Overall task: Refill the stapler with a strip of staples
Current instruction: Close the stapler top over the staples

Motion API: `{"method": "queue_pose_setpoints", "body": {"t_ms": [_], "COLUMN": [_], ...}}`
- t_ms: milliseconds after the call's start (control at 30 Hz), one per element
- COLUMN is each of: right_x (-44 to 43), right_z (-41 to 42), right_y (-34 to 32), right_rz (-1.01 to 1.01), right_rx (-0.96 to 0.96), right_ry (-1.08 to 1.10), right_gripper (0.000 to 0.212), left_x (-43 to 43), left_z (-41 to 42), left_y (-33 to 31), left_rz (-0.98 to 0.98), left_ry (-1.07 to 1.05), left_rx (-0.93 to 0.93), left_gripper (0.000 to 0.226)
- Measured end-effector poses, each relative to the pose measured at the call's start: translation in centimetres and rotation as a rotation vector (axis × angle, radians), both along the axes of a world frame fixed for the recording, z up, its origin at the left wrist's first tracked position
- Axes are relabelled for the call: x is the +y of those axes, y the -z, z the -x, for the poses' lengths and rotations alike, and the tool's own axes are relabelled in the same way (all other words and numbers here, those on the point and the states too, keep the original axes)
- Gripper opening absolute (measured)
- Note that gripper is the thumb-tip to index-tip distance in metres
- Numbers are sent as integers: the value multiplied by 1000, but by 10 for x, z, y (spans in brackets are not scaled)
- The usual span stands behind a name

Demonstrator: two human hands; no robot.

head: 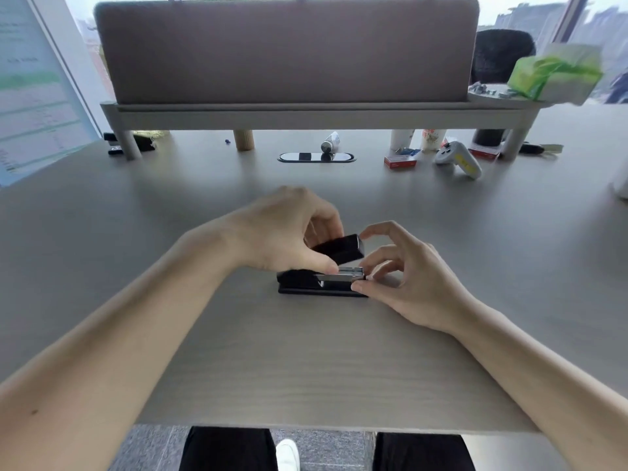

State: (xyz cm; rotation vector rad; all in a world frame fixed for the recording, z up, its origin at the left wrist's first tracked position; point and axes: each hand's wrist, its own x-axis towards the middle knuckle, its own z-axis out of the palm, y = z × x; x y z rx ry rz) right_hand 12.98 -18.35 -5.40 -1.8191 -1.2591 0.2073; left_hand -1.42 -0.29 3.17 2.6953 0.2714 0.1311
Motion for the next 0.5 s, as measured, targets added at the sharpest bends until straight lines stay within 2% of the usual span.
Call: {"method": "queue_pose_setpoints", "body": {"t_ms": [133, 200, 267, 333, 500], "right_x": [0, 0, -1, -2, -3], "right_z": [-1, -1, 0, 0, 0], "right_y": [0, 0, -1, -1, -4], "right_rz": [4, 14, 33, 57, 100], "right_rx": [10, 7, 9, 3, -23], "right_ry": [-22, -21, -28, -32, -36], "right_gripper": [67, 68, 68, 66, 70], "left_x": [-3, -7, -9, -10, -22], "left_z": [-3, -4, -6, -7, -12], "left_y": [19, 26, 36, 45, 51], "left_rz": [-54, 4, 109, 110, 49], "left_ry": [11, -10, -72, -135, -180], "left_rx": [30, 6, -22, -31, -51], "left_gripper": [23, 20, 34, 50, 59]}}
